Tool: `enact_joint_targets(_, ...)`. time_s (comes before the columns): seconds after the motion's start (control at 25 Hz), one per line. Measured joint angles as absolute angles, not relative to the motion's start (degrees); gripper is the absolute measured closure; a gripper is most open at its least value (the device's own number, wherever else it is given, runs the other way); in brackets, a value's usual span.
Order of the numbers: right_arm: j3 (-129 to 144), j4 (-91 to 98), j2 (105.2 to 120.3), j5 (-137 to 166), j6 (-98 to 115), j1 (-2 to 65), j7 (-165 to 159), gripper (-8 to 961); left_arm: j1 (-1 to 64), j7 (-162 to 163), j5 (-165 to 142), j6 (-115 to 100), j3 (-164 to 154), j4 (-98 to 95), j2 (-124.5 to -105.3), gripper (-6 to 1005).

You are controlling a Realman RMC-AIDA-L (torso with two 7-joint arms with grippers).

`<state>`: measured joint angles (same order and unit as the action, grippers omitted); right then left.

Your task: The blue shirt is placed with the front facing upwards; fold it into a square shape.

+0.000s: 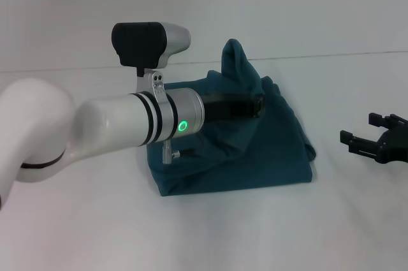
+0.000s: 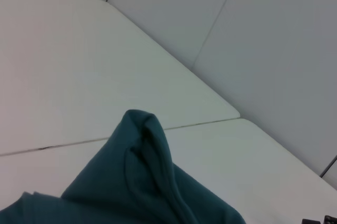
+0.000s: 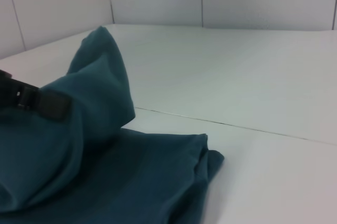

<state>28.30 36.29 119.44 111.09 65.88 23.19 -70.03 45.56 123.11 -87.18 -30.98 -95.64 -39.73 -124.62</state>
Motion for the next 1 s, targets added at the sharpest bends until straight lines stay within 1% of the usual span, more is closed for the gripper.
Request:
enact_joint_targets(0.32,28.30,36.30,119.44,111.09,65.26,23.29,-70.12,143,45.59,123.01,-86.26,-30.72,-96.41,-39.59,-124.62,898)
enact_joint_targets(0.64,28.32,36.30,119.44,111.09,65.15,23.40,-70.04,155,45.71,117.55,-78.18,-30.67,-96.42,-38.59,-124.62,867)
enact_joint_targets(0.76,28.43,36.30,119.44,111.10,65.12,23.41,-70.23,160,45.78,116.07,-76.37,-30.67,-96.28,-38.39,-124.62,649)
enact_joint_targets(1.0,28.47,36.30,119.44,111.10,65.12,23.48,-70.30,169,45.75,114.48,-76.09,-30.66,-94.61,-38.32,-124.63,408)
